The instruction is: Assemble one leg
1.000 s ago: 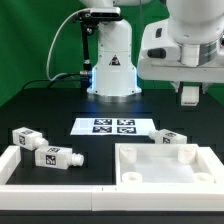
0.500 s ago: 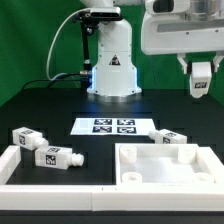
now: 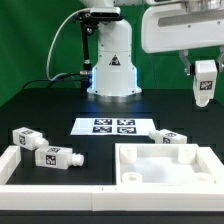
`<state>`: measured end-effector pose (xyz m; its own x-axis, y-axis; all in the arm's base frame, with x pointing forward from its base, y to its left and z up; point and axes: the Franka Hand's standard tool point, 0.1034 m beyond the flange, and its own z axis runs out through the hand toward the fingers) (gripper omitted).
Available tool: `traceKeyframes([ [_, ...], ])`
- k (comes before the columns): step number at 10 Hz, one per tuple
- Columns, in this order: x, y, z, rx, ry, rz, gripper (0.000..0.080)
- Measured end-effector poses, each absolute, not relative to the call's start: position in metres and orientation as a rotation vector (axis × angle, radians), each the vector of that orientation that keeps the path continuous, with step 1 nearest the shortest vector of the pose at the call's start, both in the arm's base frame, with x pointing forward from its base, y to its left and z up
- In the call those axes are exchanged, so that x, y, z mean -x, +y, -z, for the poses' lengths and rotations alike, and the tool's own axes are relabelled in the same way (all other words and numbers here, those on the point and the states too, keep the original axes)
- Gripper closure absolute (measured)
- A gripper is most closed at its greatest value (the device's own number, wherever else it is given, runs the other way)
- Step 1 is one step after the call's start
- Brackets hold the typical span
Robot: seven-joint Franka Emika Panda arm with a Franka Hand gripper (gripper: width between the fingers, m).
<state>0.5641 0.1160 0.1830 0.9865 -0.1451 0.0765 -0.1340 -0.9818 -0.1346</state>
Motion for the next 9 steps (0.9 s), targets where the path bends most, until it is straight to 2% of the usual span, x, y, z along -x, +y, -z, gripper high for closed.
traceKeyframes([
  [2, -0.577, 0.098, -0.178, 3.011, 0.146, 0.362, 0.0511],
  [5, -0.583, 0.104, -0.178, 2.950, 0.135, 0.647, 0.0511],
  [8, -0.583, 0.103, -0.176, 2.947, 0.126, 0.671, 0.0511],
  [9, -0.591, 0.097, -0.174, 2.967, 0.089, 0.652, 0.0511],
])
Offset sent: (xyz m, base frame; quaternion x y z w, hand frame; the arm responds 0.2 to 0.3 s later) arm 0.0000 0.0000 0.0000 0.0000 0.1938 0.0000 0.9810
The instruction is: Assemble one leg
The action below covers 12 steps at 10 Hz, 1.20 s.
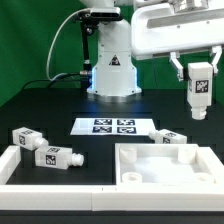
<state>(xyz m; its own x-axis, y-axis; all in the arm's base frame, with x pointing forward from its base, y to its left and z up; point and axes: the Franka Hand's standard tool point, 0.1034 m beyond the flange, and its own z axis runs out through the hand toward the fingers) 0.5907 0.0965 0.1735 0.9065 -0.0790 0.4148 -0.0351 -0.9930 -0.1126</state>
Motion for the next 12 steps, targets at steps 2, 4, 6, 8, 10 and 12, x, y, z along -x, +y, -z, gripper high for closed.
traceKeyframes([
  [2, -0.617, 0.084, -0.178, 2.983, 0.046, 0.640, 0.0511],
  [4, -0.613, 0.088, -0.175, 2.981, 0.044, 0.634, 0.0511],
  [6, -0.613, 0.085, -0.173, 2.986, 0.030, 0.632, 0.0511],
  [8, -0.628, 0.068, -0.159, 3.019, -0.025, 0.601, 0.0511],
  [10, -0.639, 0.076, -0.149, 3.027, -0.056, 0.575, 0.0511],
  [12, -0.638, 0.075, -0.150, 3.027, -0.053, 0.575, 0.0511],
])
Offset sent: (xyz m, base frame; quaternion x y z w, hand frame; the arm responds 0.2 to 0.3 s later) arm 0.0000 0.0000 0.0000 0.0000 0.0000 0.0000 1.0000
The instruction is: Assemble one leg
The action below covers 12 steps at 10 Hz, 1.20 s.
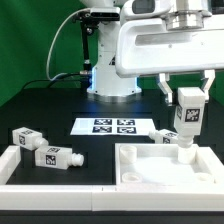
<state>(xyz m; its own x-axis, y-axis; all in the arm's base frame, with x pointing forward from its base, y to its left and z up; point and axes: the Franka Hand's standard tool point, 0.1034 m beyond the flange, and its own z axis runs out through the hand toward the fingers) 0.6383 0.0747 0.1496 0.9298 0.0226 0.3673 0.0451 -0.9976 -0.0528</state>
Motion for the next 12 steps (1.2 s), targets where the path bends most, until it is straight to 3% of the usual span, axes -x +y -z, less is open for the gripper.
traceKeyframes([
  [3, -0.639, 0.078, -0.147, 3.021, -0.065, 0.611, 0.0511],
  [5, -0.636, 0.093, -0.130, 3.011, -0.102, 0.667, 0.0511],
  [12, -0.632, 0.106, -0.103, 3.010, -0.131, 0.672, 0.0511],
])
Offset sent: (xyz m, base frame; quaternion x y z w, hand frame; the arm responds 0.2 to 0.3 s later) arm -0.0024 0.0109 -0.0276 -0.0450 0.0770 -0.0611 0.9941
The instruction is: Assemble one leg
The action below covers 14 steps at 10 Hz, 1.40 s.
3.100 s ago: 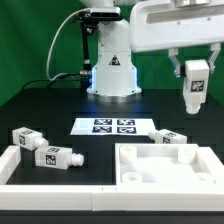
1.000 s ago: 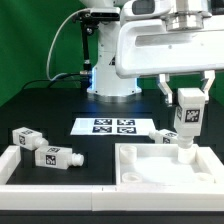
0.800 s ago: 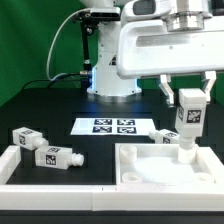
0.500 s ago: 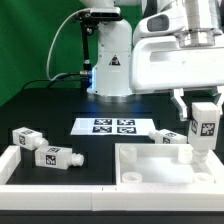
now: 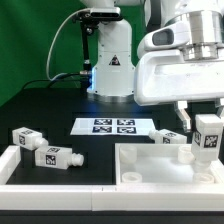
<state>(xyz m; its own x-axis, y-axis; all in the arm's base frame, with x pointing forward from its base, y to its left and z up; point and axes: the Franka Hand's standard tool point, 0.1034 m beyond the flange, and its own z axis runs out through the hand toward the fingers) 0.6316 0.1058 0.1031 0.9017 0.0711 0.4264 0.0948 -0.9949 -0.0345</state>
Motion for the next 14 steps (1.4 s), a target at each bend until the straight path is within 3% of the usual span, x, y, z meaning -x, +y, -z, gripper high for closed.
traceKeyframes([
  [8, -0.625, 0.111, -0.079, 3.013, -0.144, 0.656, 0.0511],
  [14, -0.629, 0.107, -0.079, 2.998, -0.144, 0.741, 0.0511],
])
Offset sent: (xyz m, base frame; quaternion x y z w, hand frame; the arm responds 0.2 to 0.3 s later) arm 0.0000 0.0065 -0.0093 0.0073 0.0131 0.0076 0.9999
